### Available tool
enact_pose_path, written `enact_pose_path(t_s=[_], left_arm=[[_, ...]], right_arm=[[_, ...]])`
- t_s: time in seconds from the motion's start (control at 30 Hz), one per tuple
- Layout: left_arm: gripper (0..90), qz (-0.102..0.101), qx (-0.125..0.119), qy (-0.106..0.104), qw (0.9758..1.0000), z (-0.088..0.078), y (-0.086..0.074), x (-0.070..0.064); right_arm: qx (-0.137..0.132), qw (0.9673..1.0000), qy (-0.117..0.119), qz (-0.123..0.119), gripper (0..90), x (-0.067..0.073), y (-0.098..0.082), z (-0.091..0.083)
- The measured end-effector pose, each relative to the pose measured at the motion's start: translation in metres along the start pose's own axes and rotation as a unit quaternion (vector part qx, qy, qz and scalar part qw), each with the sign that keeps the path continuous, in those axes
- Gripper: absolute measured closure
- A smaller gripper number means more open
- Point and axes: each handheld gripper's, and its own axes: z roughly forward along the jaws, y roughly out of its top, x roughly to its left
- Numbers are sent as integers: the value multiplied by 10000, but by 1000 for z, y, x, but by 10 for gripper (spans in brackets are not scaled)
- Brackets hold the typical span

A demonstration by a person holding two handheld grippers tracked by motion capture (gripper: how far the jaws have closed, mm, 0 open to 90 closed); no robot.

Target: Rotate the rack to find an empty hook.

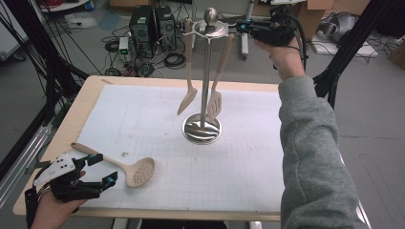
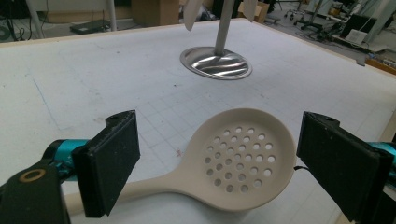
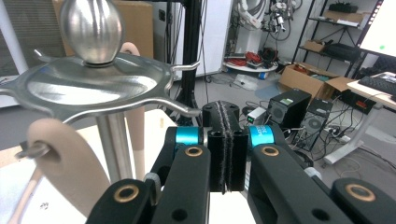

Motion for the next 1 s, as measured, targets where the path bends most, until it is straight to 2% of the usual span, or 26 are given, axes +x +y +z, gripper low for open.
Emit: enact_pose_path(t_s=[0.5, 0.63, 1.0], left_arm=[[135, -28, 74, -5, 10000, 1, -3, 1], [135, -33, 86, 6, 10000, 1, -4, 2], [135, -53, 100, -16, 9999, 3, -5, 1]], right_arm=[[-122, 9997, 199, 47, 900, -4, -2, 8], [-153, 9995, 260, -29, 900, -3, -2, 10], [-131, 9995, 266, -85, 900, 1, -3, 2]])
